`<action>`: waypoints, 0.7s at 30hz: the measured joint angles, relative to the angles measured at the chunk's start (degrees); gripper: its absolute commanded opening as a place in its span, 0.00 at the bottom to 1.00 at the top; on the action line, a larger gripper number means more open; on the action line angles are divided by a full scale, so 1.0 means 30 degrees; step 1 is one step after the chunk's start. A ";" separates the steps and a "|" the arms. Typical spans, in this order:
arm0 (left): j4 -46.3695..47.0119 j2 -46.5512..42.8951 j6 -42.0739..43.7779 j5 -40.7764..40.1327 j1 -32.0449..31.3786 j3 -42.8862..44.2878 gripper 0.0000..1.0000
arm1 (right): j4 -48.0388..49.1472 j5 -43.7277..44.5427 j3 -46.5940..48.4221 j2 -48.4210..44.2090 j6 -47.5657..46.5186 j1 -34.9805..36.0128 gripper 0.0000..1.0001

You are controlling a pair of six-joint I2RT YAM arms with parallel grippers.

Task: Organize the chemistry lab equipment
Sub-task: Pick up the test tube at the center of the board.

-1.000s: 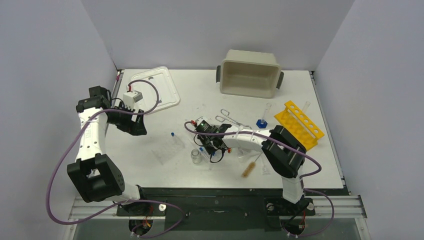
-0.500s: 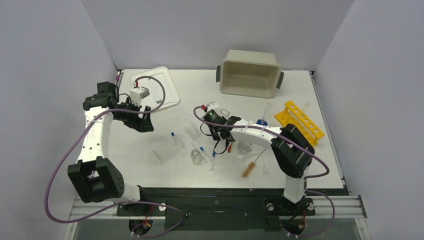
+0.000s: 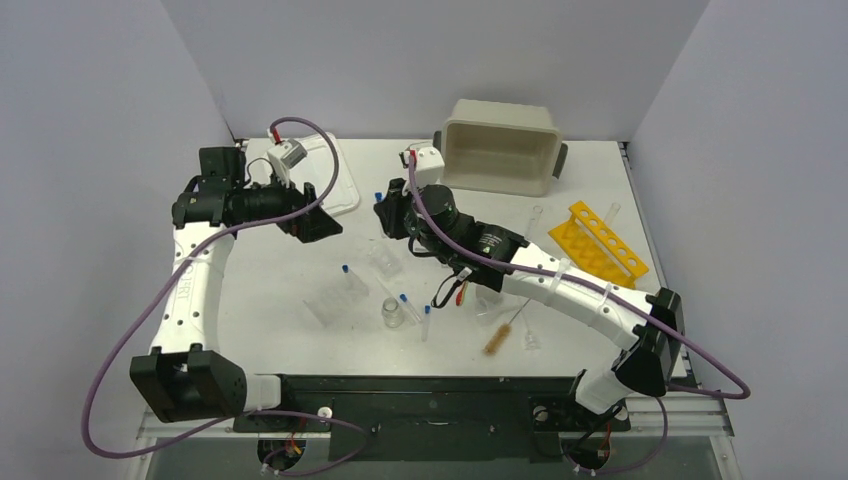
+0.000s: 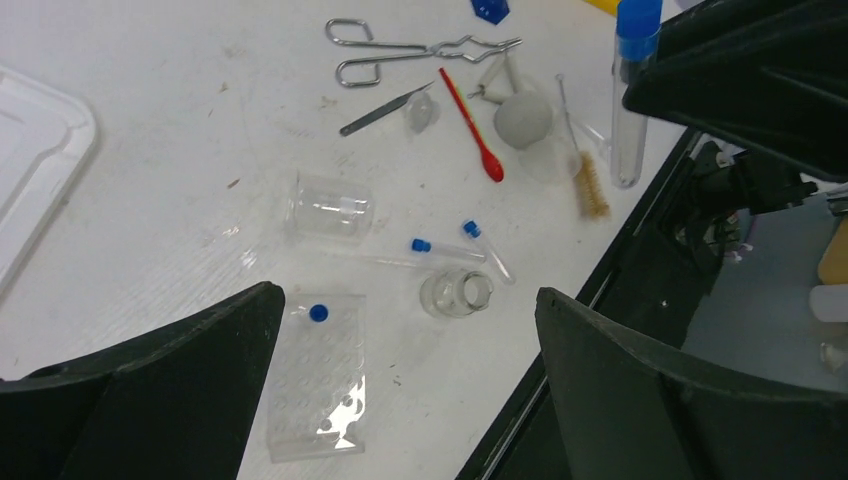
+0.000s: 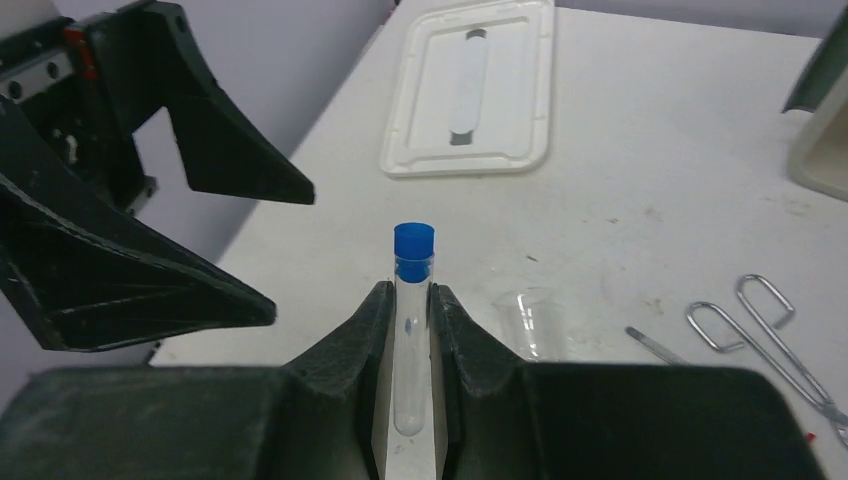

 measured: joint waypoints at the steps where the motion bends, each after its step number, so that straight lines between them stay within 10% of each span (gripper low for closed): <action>1: 0.0437 -0.0095 -0.0474 0.0350 -0.0182 -0.0007 0.97 | 0.0335 -0.0240 0.0255 0.0000 0.0321 0.0153 0.00; 15: 0.5697 -0.2353 -0.5428 0.3818 -0.1056 -0.1180 0.99 | 0.2572 -0.2317 0.0459 0.0240 0.3636 0.0248 0.00; 21: 0.5843 -0.2302 -0.5646 0.4087 -0.2339 -0.1712 0.84 | 0.3366 -0.2484 0.0466 0.0510 0.4197 0.0255 0.00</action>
